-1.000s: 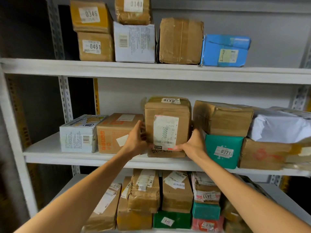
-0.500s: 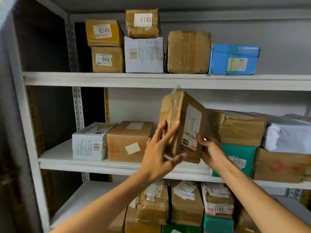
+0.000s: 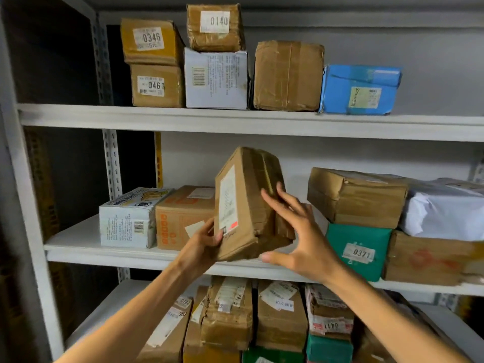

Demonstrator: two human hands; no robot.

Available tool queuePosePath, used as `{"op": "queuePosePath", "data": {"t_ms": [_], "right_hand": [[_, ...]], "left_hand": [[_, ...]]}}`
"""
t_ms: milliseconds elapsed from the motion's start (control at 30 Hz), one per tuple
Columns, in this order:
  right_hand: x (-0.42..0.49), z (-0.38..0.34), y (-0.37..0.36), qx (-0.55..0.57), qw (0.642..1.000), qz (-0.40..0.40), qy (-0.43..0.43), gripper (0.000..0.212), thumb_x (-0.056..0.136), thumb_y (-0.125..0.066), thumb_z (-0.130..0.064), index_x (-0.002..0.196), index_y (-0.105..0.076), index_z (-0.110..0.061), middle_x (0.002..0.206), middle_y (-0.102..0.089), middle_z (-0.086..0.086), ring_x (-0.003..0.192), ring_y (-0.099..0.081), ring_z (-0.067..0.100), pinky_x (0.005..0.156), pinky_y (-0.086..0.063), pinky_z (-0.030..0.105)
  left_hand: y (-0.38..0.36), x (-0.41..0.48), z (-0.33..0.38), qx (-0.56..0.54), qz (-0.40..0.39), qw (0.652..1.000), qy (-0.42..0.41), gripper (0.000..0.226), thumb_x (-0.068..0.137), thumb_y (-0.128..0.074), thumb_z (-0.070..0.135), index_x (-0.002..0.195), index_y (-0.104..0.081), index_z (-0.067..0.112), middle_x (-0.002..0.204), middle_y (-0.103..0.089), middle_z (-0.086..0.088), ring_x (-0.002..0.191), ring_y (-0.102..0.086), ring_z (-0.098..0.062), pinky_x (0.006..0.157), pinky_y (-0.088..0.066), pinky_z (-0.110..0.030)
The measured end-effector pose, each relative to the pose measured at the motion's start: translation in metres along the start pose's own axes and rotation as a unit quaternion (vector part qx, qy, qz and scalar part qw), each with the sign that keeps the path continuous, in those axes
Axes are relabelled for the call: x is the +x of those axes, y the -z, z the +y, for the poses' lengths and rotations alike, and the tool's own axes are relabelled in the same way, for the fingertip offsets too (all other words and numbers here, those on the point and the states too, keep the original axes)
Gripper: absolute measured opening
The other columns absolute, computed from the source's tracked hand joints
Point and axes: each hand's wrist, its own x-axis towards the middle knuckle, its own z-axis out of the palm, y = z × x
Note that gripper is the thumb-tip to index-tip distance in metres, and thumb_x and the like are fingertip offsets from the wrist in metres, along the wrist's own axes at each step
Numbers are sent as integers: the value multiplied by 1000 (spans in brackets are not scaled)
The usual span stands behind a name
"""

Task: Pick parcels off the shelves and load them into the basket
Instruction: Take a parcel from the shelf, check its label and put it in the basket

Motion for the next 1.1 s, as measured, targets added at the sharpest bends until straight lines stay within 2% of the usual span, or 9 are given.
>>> {"op": "queuePosePath", "data": {"t_ms": [100,167,267,333,467,567,700,933,1100], "right_hand": [[0,7,-2,-69,994,82,22,94,69,-85,-34,145,-29,-44,152,-25,-15,133,-18,-2,102,-10,6],[-1,12,-1,3,994,104,-22,89,68,-83,-38,144,-36,-39,140,-43,-16,129,-33,-3,106,-23,13],[8,7,10,145,973,138,-115,41,71,-74,-46,110,-60,-37,107,-67,-15,101,-62,1,89,-50,22],[22,4,21,145,961,170,-160,36,75,-63,-58,94,-66,-27,90,-69,-7,87,-64,12,77,-49,30],[36,7,31,118,963,162,-182,48,83,-57,-61,108,-67,-22,98,-69,-5,94,-62,12,77,-46,26],[33,11,25,142,965,147,-167,31,78,-72,-47,101,-57,-32,102,-65,-11,99,-60,9,82,-46,24],[38,14,1,197,963,118,-143,57,67,-85,-25,108,-48,-14,107,-68,-2,98,-64,11,73,-53,21],[97,6,-58,228,950,153,-150,54,71,-83,-33,107,-47,-14,105,-64,-5,95,-62,8,71,-52,21],[142,16,-102,208,954,153,-151,43,77,-80,-23,107,-51,-14,105,-63,-3,93,-60,11,71,-49,18]], "left_hand": [[-2,-5,1,51,-15,999,2,75,65,-76,17,132,-47,0,111,-62,-18,91,-65,-24,67,-56,-32],[-9,-10,15,109,8,994,-13,68,68,-70,32,129,-54,6,121,-62,-18,103,-60,-30,84,-53,-43],[-33,-15,46,230,39,971,-48,60,74,-55,63,118,-66,23,112,-69,-2,103,-62,-21,91,-44,-40],[-52,-13,64,302,24,952,-53,59,84,-41,70,110,-69,25,93,-71,11,82,-63,-2,80,-39,-31],[-67,-2,85,339,36,938,-58,55,76,-42,73,89,-72,28,87,-71,12,81,-64,0,85,-40,-30],[-57,2,83,317,69,944,-59,86,58,-60,82,119,-61,22,114,-66,0,103,-61,-16,96,-44,-36],[-33,2,70,279,100,952,-77,106,38,-82,67,126,-47,19,123,-59,-2,111,-59,-18,99,-47,-37],[22,10,94,323,109,933,-120,115,29,-87,64,129,-52,17,115,-67,2,102,-65,-9,82,-53,-23],[71,32,114,321,142,928,-125,108,28,-88,63,118,-60,11,107,-71,-6,99,-68,-20,76,-54,-25]]}}
